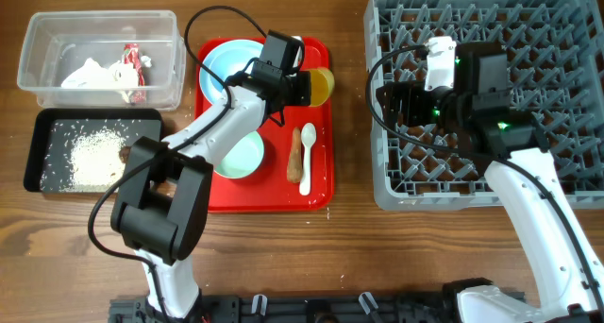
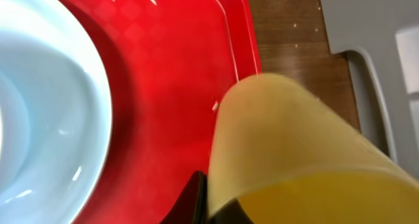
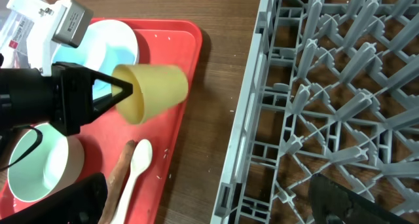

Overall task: Sort waste into correct bins and load items into the dishwasher rack
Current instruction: 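Grasp the yellow cup with left gripper and lift it, then hand the yellow cup from left gripper to right gripper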

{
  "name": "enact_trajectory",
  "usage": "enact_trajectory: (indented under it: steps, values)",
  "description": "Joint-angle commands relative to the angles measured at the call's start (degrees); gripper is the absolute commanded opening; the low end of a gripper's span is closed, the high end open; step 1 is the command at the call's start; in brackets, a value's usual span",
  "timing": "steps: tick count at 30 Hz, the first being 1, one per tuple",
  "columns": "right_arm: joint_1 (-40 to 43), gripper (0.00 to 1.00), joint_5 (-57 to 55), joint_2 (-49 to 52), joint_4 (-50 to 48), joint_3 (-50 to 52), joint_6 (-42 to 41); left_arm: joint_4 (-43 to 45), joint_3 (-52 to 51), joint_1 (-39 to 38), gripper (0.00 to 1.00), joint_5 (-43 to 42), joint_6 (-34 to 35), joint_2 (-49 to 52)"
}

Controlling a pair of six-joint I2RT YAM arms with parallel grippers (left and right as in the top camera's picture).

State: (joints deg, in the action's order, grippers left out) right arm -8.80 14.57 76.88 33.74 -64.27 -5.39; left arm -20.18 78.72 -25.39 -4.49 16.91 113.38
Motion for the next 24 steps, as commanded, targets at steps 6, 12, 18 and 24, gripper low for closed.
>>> enact_trajectory:
  steps: [6, 12, 18, 24]
  values:
    - [0.00, 1.00, 3.61, 0.59, -1.05, -0.85, -0.81, -4.70, 0.28, 6.64, 0.04, -21.94, 0.31, -4.94]
    - [-0.02, 1.00, 24.41, 2.43, -14.08, -0.85, -0.79, -4.81, 0.26, 19.91, 0.04, -65.37, 0.26, -8.33]
    - [0.00, 1.00, 47.63, 11.54, -31.47, -0.85, -4.02, -4.72, 0.26, 21.00, 0.04, -85.05, 0.26, -8.33]
    - [-0.02, 1.00, 58.88, 13.03, -38.75, -0.85, -3.56, -5.46, 0.26, 20.92, 0.04, -85.88, 0.33, -8.33]
